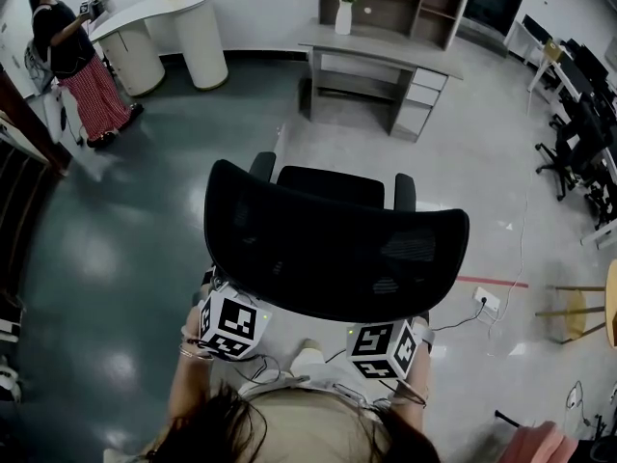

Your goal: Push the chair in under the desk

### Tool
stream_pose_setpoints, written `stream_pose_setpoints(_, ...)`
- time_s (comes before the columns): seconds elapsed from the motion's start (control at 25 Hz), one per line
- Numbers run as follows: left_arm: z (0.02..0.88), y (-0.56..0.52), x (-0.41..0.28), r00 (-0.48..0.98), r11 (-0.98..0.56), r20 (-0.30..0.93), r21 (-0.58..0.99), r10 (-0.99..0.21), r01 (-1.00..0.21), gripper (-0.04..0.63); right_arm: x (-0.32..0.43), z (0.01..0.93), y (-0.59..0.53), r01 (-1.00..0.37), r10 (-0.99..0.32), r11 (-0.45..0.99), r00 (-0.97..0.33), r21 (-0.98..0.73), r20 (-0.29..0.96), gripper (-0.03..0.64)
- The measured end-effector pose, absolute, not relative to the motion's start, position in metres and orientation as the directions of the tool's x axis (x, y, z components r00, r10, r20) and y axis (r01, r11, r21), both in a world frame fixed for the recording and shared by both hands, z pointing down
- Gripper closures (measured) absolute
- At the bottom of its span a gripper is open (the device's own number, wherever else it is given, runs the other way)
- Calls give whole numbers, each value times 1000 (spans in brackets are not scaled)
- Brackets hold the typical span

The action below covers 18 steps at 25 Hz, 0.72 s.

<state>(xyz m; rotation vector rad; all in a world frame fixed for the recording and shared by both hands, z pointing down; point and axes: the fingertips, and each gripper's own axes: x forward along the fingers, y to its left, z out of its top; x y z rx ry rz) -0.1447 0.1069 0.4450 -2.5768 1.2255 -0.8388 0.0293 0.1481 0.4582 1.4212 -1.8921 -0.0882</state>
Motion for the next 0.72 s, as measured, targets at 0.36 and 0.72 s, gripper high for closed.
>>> stream_pose_setpoints(0.36, 445, 79, -128, 492, -638, 417, -377, -764, -672, 397, 47, 458, 117, -785, -853, 392, -114, 481, 509, 410)
stream_pose_setpoints(0.72, 442, 52, -124, 501, -644, 414, -373, -760, -668, 397, 51, 455, 92, -786, -856, 386, -110, 483, 505, 410)
